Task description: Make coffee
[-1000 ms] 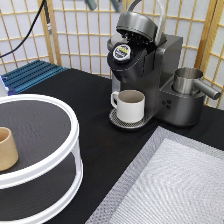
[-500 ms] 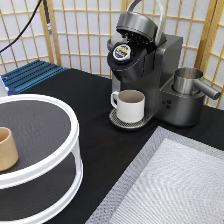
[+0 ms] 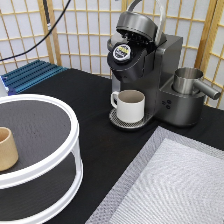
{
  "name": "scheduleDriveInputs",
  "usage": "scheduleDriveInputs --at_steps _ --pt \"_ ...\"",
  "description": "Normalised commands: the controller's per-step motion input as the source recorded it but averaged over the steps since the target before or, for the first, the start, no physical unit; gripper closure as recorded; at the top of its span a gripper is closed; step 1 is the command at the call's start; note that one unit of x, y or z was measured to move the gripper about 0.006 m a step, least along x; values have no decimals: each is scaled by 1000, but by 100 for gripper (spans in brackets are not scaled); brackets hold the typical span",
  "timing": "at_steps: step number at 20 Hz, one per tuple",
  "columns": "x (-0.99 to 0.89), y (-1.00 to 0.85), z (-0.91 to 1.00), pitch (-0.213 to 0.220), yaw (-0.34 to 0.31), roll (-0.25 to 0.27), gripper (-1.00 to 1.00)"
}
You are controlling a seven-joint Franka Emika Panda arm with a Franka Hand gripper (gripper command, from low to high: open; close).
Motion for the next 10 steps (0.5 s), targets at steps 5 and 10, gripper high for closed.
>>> scheduleDriveInputs --at_steps 5,10 --pt "407 305 47 173 37 -158 -100" --pt "416 79 8 165 64 -90 -100"
